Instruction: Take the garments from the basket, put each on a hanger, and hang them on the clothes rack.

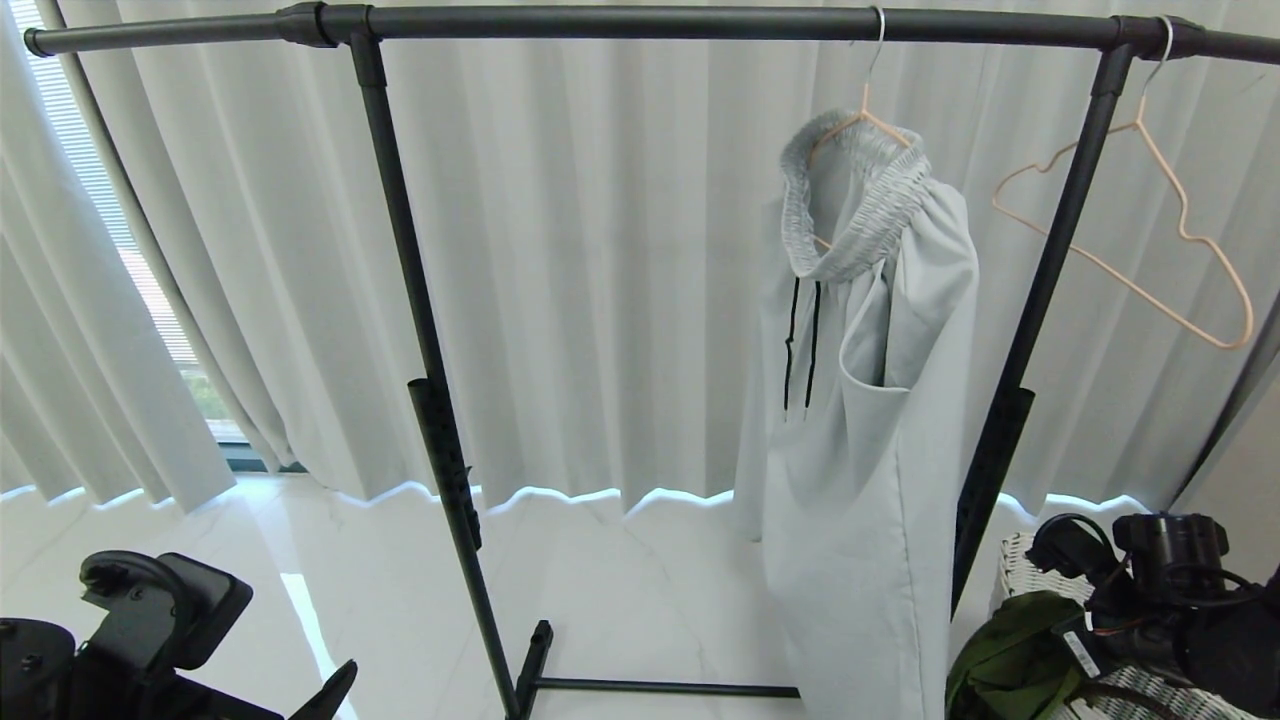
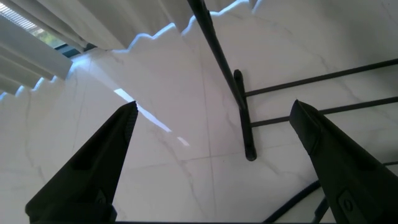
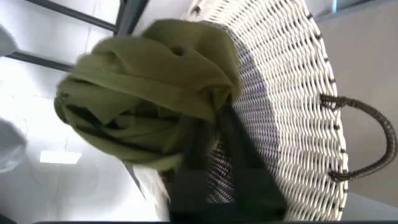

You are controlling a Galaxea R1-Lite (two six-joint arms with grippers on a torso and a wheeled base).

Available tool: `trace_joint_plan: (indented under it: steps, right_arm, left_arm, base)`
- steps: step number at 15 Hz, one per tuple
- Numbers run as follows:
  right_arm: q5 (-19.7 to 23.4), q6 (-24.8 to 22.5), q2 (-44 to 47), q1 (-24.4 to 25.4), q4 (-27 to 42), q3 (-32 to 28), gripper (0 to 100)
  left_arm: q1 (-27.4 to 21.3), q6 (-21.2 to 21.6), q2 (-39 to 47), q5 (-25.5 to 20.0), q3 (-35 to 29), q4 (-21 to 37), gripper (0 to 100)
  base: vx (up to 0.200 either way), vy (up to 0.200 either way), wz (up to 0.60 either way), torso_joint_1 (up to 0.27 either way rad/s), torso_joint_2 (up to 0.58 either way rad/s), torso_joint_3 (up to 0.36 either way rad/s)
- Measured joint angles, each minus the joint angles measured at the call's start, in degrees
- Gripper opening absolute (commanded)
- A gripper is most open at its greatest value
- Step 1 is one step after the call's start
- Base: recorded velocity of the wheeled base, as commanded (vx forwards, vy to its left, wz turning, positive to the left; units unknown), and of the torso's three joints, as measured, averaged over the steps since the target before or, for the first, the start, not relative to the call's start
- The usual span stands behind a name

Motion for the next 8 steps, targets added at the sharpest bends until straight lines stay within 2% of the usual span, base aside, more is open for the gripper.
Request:
trace_joint_plan:
  steps: [5,8]
  right_arm:
    - [-0.7,0.0,-4.8,3.6,1.2,0.0,0]
    - [-0.8,0.0,-11.0,6.5,8.9,-0.9,0]
  left_arm:
    - [-1.8,0.1,-0.8,0.0,-0.1,0.0,100]
    - [-2.5,0.2,-1.3,0.0,-1.2,-0.1,100]
  base:
    - [0.0,0.0,0.0,0.0,0.0,0.0]
    - [0.0,0.0,0.0,0.0,0.0,0.0]
